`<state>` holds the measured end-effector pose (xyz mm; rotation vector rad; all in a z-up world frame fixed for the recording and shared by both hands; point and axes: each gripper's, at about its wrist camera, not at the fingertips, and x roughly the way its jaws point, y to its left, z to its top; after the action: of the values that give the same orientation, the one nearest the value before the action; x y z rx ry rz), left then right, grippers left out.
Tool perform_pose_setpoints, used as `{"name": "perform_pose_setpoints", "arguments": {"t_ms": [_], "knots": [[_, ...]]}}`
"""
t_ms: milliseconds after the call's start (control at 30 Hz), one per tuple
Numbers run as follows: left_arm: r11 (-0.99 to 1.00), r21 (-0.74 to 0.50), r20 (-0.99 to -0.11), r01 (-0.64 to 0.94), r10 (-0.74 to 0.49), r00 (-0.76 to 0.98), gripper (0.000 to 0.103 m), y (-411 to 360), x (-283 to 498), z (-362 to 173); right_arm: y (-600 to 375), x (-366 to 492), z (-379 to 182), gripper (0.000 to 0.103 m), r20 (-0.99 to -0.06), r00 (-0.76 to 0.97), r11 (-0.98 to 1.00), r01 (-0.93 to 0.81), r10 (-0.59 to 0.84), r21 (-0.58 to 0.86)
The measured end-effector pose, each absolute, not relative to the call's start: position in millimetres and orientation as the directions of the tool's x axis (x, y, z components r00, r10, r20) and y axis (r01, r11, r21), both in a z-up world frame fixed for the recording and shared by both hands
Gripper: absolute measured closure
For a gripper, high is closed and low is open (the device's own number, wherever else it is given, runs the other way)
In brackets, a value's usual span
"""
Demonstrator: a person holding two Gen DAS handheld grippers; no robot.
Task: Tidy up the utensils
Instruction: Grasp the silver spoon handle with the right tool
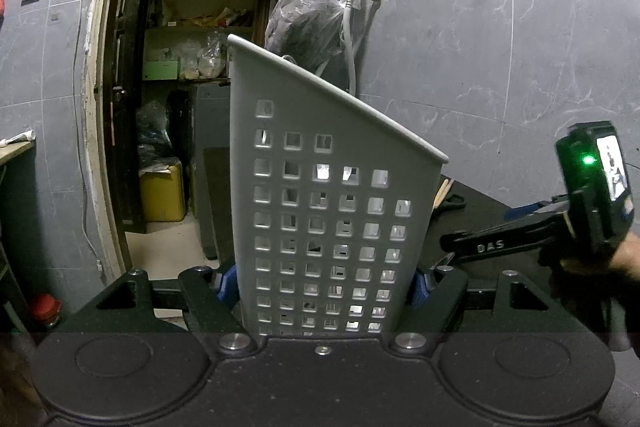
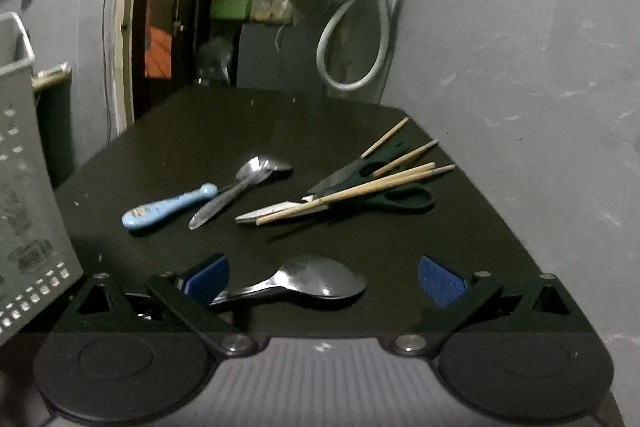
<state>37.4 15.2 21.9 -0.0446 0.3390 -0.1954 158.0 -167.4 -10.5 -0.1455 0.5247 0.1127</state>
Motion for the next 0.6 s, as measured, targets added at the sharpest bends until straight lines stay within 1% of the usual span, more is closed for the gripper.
{"name": "perform_pose_setpoints", "arguments": {"t_ms": [100,267,433,600], "knots": [[0.98,-0.078,-0.326,0.184,-0.199,0.924,0.026,15.3,37.4,22.0,-165.4,162.7,-12.5,0.0,-0.532,0.844,0.983,-0.145,0.064,-0.112],[0.98,-0.08,-0.325,0.185,-0.201,0.924,0.026,14.8,38.4,21.7,-182.1,151.9,-12.5,0.0,-0.539,0.841,0.986,-0.127,0.051,-0.105],[0.98,-0.079,-0.326,0.183,-0.199,0.924,0.026,14.6,38.9,21.5,-199.8,144.4,-18.0,0.0,-0.559,0.829,0.99,-0.077,0.0,-0.114],[0.98,-0.078,-0.326,0.183,-0.198,0.924,0.026,14.9,38.7,21.3,-193.6,152.2,-11.1,0.0,-0.545,0.837,0.992,-0.101,0.045,-0.072]]}}
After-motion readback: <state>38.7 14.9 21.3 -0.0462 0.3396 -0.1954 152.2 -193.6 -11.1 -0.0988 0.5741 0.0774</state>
